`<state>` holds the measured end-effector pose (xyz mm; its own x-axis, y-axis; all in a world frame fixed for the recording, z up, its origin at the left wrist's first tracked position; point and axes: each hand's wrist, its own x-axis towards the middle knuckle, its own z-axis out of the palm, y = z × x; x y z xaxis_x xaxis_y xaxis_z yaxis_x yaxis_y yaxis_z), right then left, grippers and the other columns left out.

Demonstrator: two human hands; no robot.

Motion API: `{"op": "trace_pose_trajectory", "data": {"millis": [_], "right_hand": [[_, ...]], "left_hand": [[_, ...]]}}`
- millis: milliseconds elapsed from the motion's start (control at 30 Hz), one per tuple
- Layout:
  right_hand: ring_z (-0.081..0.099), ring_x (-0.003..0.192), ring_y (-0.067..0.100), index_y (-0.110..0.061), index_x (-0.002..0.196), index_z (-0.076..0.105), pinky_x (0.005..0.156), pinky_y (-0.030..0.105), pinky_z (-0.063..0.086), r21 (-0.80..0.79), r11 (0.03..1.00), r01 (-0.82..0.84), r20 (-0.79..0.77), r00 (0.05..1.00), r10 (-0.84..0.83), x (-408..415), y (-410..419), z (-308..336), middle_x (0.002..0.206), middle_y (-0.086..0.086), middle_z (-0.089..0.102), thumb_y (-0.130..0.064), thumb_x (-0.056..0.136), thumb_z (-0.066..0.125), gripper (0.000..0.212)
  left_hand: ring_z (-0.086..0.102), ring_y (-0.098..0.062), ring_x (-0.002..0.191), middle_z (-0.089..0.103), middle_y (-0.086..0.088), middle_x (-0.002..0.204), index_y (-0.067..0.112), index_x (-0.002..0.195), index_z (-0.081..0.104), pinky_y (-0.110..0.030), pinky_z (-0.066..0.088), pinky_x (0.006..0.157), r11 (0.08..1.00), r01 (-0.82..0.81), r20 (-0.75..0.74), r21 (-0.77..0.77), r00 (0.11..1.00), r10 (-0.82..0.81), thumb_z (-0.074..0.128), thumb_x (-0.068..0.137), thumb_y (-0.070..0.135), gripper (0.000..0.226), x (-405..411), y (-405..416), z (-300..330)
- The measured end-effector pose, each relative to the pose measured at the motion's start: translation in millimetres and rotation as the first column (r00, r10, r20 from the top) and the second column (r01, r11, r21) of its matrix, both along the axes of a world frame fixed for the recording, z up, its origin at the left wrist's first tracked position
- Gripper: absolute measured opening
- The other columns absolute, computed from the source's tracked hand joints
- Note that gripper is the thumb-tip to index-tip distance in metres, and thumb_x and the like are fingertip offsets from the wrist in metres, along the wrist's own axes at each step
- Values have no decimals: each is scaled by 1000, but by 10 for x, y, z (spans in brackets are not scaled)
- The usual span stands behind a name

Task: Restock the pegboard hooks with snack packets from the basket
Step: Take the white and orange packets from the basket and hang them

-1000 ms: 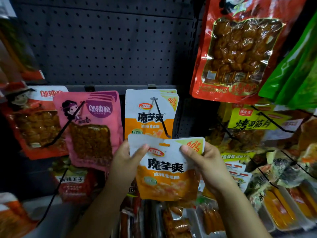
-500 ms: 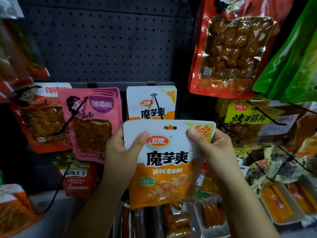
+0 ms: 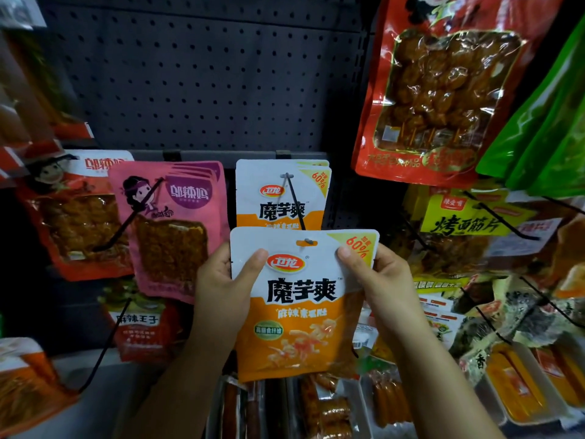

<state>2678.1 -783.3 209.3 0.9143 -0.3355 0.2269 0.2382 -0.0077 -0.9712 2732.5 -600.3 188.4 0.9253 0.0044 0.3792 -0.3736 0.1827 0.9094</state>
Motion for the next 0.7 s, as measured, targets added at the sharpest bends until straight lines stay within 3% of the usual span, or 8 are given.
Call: {"op": "trace_pose_trajectory", "data": {"millis": [167, 300, 367, 400, 433, 500, 567, 700], "right_hand": [[71, 70, 9, -7, 92, 68, 56, 18, 54, -42, 998, 49, -43, 998, -51, 84, -131, -137, 80, -1, 76, -23, 85, 65, 17], [70, 65, 11, -10, 89, 68, 53, 19, 52, -85, 993, 84, -50, 995, -89, 272, -160, -166, 76, 1, 75, -22, 89, 64, 13], [66, 65, 26, -8, 85, 67, 59, 28, 52, -125, 986, 110, -45, 992, -117, 417, -180, -160, 79, 16, 72, -24, 89, 64, 16], [59, 64, 33, -5, 84, 66, 62, 33, 48, -142, 983, 117, -47, 991, -124, 501, -193, -162, 83, 27, 67, -24, 90, 64, 20], [53, 63, 31, -1, 83, 63, 63, 34, 44, -152, 981, 120, -52, 990, -130, 586, -203, -160, 83, 34, 61, -25, 90, 63, 25], [46, 65, 23, 7, 84, 57, 63, 35, 39, -177, 975, 131, -55, 988, -143, 762, -209, -152, 71, 26, 53, -25, 91, 62, 34], [47, 65, 22, 10, 85, 55, 62, 36, 41, -194, 968, 160, -49, 984, -173, 933, -202, -146, 71, 16, 51, -25, 91, 62, 37], [54, 64, 24, -2, 78, 59, 61, 45, 51, -242, 936, 256, -54, 960, -276, 1259, -199, -137, 69, 14, 57, -27, 91, 61, 29]], "left_hand": [[70, -2, 81, 74, 18, 84, 26, 85, 64, -14, 53, 65, 994, -25, -22, 107, 999, 28, 65, 85, 11, 15, 185, 64, -164], [67, 2, 82, 73, 16, 83, 25, 88, 62, -16, 53, 70, 971, -93, -10, 219, 995, 98, 62, 89, 16, 9, 371, 20, -170], [63, -13, 82, 70, -6, 86, 14, 91, 59, -36, 52, 74, 947, -147, 16, 284, 989, 148, 59, 91, 21, 7, 502, -28, -139], [59, -16, 82, 66, -12, 86, 11, 92, 57, -39, 49, 74, 933, -173, 26, 316, 985, 173, 58, 92, 23, 11, 581, -61, -133], [57, -16, 83, 63, -6, 86, 13, 94, 55, -34, 45, 74, 928, -192, 29, 320, 981, 193, 56, 93, 23, 10, 656, -97, -121], [60, -17, 92, 63, 5, 95, 18, 104, 53, -31, 45, 80, 913, -236, 5, 332, 969, 249, 53, 95, 26, 13, 806, -194, -100], [58, -26, 101, 62, -2, 108, 15, 117, 49, -38, 47, 87, 894, -269, -45, 358, 952, 304, 48, 97, 30, 25, 942, -299, -87], [55, -29, 109, 57, -13, 122, 9, 126, 43, -30, 39, 84, 886, -301, -101, 353, 929, 356, 44, 99, 25, 32, 1196, -448, -30]]}}
